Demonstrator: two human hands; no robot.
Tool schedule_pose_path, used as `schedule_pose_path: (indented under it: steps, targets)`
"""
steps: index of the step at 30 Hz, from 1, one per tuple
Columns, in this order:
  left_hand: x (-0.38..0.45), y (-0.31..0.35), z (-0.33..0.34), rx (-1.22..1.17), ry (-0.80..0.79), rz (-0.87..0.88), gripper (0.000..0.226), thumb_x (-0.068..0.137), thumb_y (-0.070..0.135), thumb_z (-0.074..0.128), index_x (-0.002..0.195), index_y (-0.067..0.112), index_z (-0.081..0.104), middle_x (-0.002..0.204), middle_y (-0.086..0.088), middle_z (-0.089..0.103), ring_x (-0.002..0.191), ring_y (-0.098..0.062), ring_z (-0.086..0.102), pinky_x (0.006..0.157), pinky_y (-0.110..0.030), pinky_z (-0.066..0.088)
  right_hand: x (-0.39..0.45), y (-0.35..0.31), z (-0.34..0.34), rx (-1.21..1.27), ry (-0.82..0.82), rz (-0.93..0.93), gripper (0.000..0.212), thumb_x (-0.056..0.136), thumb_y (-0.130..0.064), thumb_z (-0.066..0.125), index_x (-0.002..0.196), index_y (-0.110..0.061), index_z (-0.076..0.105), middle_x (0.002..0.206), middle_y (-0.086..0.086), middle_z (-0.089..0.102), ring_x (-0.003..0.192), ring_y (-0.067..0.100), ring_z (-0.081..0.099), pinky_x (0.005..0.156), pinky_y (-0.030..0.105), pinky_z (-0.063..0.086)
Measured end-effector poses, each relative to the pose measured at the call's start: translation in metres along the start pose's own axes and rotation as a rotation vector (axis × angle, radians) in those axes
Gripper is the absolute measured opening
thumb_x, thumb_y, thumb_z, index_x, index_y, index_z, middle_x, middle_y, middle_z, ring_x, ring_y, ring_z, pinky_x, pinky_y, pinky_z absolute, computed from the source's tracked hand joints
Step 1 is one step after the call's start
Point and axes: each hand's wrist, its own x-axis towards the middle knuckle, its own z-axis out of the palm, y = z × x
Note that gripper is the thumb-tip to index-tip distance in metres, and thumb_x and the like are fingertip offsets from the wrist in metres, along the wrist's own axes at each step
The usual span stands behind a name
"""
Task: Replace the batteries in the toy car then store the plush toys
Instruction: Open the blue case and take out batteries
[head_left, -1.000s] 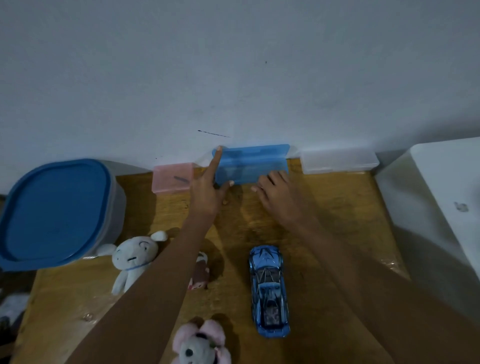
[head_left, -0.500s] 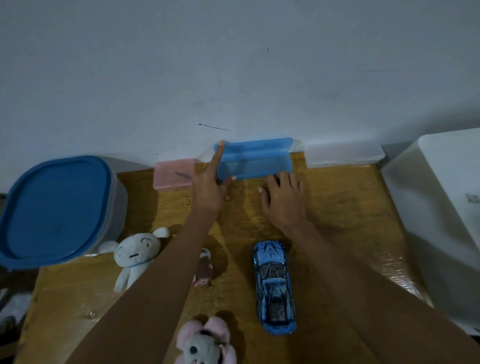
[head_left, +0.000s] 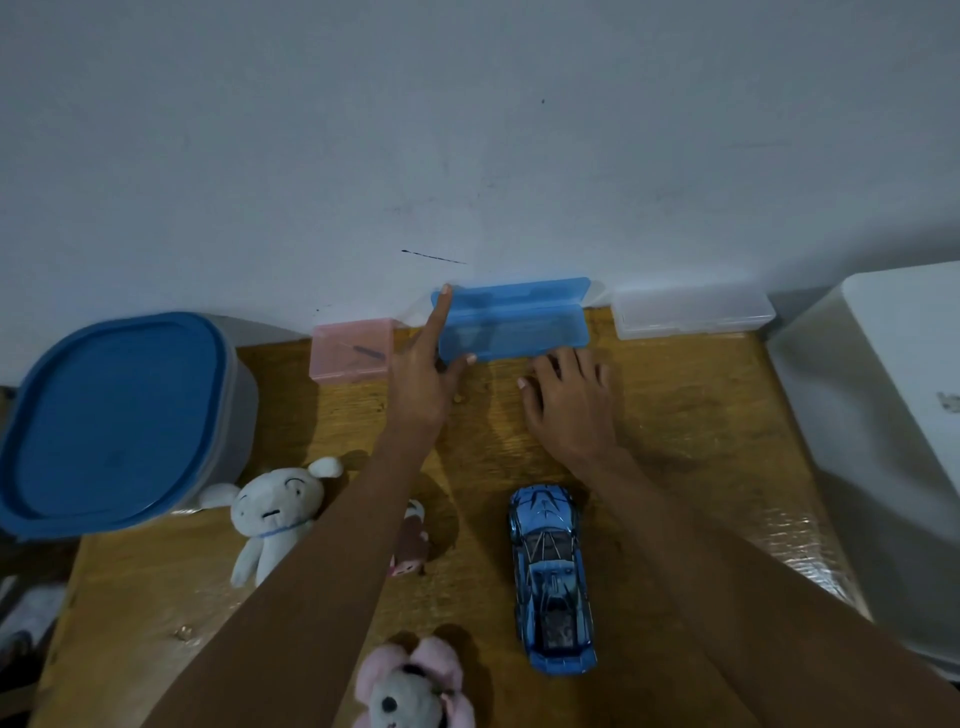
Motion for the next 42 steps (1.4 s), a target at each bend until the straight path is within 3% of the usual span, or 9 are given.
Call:
schedule_pose_path:
  steps: [10, 14, 18, 24, 27, 29, 31, 36, 42]
  targets:
    - [-0.002, 0.005, -0.003, 0.045, 0.015, 0.008, 0.099, 0.087, 0.013, 0.077, 0.158, 0.043, 0.015, 0.124, -0.01, 0.067, 0.102, -0.021, 0.068, 0.087, -0.043, 0.061, 0.004, 0.0, -0.008, 0.118, 0.114, 0.026, 0.026, 0.096, -0.04, 0.056, 0.104, -0.016, 0.066, 0.109, 0.006, 0.062, 0.103, 0.025, 0.053, 0.083, 0.038, 0.042]
    - [-0.002, 0.008, -0.003, 0.037, 0.012, -0.021, 0.101, 0.087, 0.012, 0.076, 0.157, 0.046, 0.013, 0.128, -0.011, 0.066, 0.106, -0.022, 0.068, 0.089, -0.045, 0.06, 0.032, 0.002, -0.031, 0.272, 0.217, 0.192, 0.029, 0.098, -0.036, 0.056, 0.121, -0.019, 0.061, 0.111, 0.007, 0.059, 0.103, 0.024, 0.05, 0.082, 0.038, 0.048]
    - [-0.003, 0.007, -0.003, 0.048, 0.031, -0.035, 0.106, 0.086, 0.016, 0.077, 0.154, 0.055, 0.006, 0.128, -0.012, 0.065, 0.108, -0.024, 0.067, 0.089, -0.046, 0.06, 0.053, 0.008, -0.042, 0.248, 0.126, 0.318, 0.042, 0.1, -0.042, 0.053, 0.14, -0.031, 0.051, 0.116, 0.006, 0.049, 0.102, 0.02, 0.045, 0.079, 0.031, 0.043]
    - [-0.005, 0.006, -0.001, -0.004, 0.044, -0.087, 0.097, 0.088, 0.017, 0.076, 0.157, 0.046, 0.013, 0.131, -0.009, 0.065, 0.113, -0.021, 0.066, 0.092, -0.042, 0.059, 0.041, 0.011, -0.036, 0.398, 0.07, 0.348, 0.025, 0.097, -0.032, 0.063, 0.119, -0.022, 0.067, 0.123, 0.01, 0.046, 0.112, 0.022, 0.045, 0.085, 0.036, 0.053]
    - [-0.006, 0.003, -0.001, -0.058, 0.035, -0.118, 0.082, 0.089, 0.016, 0.075, 0.155, 0.034, 0.031, 0.135, -0.004, 0.064, 0.119, -0.015, 0.063, 0.098, -0.043, 0.057, 0.033, 0.009, -0.03, 0.499, 0.029, 0.367, 0.021, 0.096, -0.027, 0.065, 0.115, -0.018, 0.067, 0.129, 0.01, 0.048, 0.116, 0.02, 0.049, 0.086, 0.021, 0.048]
    - [-0.007, 0.002, -0.003, -0.125, 0.019, -0.116, 0.074, 0.088, 0.02, 0.076, 0.153, 0.029, 0.041, 0.136, -0.003, 0.063, 0.122, -0.013, 0.061, 0.1, -0.039, 0.056, 0.031, 0.007, -0.029, 0.554, 0.008, 0.412, 0.024, 0.096, -0.029, 0.065, 0.118, -0.018, 0.066, 0.131, 0.007, 0.051, 0.107, 0.012, 0.052, 0.08, 0.004, 0.037]
    - [-0.007, 0.004, -0.005, -0.156, 0.026, -0.102, 0.065, 0.09, 0.029, 0.075, 0.149, 0.022, 0.048, 0.13, -0.004, 0.066, 0.117, -0.012, 0.063, 0.098, -0.03, 0.056, 0.033, 0.006, -0.029, 0.56, 0.003, 0.437, 0.033, 0.095, -0.033, 0.066, 0.125, -0.018, 0.065, 0.133, 0.006, 0.054, 0.097, 0.002, 0.047, 0.077, -0.001, 0.031]
    - [-0.007, 0.007, -0.005, -0.092, 0.104, -0.095, 0.049, 0.089, 0.032, 0.075, 0.132, 0.01, 0.065, 0.113, 0.0, 0.072, 0.094, -0.004, 0.062, 0.082, -0.015, 0.055, 0.04, 0.009, -0.023, 0.547, -0.05, 0.45, 0.046, 0.094, -0.038, 0.067, 0.135, -0.02, 0.062, 0.137, 0.009, 0.058, 0.125, 0.019, 0.052, 0.097, 0.022, 0.039]
    - [-0.007, 0.008, -0.003, -0.061, 0.089, -0.12, 0.049, 0.087, 0.028, 0.078, 0.131, 0.01, 0.065, 0.121, -0.005, 0.072, 0.104, -0.014, 0.066, 0.095, -0.033, 0.058, 0.042, 0.009, -0.024, 0.515, -0.085, 0.453, 0.046, 0.094, -0.036, 0.068, 0.136, -0.02, 0.061, 0.137, 0.01, 0.057, 0.127, 0.023, 0.053, 0.099, 0.025, 0.042]
